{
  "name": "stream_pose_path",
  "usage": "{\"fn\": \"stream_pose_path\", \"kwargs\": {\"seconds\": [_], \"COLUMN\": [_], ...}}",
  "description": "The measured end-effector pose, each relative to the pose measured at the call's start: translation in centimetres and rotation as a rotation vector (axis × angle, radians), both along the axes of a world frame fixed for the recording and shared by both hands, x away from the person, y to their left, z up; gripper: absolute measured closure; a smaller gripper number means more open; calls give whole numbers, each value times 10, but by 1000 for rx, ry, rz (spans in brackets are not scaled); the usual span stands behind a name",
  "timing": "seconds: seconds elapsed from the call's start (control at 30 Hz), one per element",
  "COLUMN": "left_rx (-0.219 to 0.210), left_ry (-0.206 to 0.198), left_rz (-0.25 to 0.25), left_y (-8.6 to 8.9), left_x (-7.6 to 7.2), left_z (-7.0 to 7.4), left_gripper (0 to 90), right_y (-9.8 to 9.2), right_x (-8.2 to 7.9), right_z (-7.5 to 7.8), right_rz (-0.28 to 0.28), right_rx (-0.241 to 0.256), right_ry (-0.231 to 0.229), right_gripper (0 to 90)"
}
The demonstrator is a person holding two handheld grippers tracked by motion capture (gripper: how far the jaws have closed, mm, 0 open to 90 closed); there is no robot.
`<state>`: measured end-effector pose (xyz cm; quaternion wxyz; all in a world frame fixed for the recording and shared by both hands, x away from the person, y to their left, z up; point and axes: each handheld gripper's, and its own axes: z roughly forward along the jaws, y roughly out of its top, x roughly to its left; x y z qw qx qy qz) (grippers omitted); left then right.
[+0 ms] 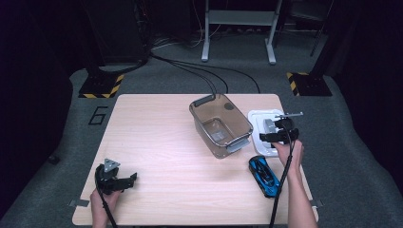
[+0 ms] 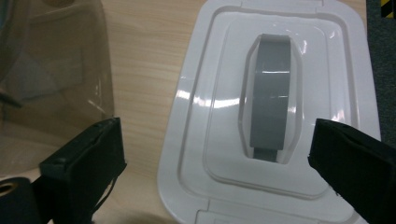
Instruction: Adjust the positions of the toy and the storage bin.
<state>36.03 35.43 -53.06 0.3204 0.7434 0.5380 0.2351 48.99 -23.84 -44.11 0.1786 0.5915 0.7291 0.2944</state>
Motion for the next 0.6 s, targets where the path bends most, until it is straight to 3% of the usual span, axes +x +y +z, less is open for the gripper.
{"fn": "stream_pose_path", "kwargs": {"seconds": [0.6], "left_rx": [-3], "left_ry": [-3], "left_rz": [1], "left_y": [0], "left_x": [0], "left_z": [0], "left_gripper": [83], "right_y": [23], "right_x": [-45], "right_z": [8], "right_rz": [113], "right_rx": [13], "right_ry": [-10], "right_gripper": [0]}}
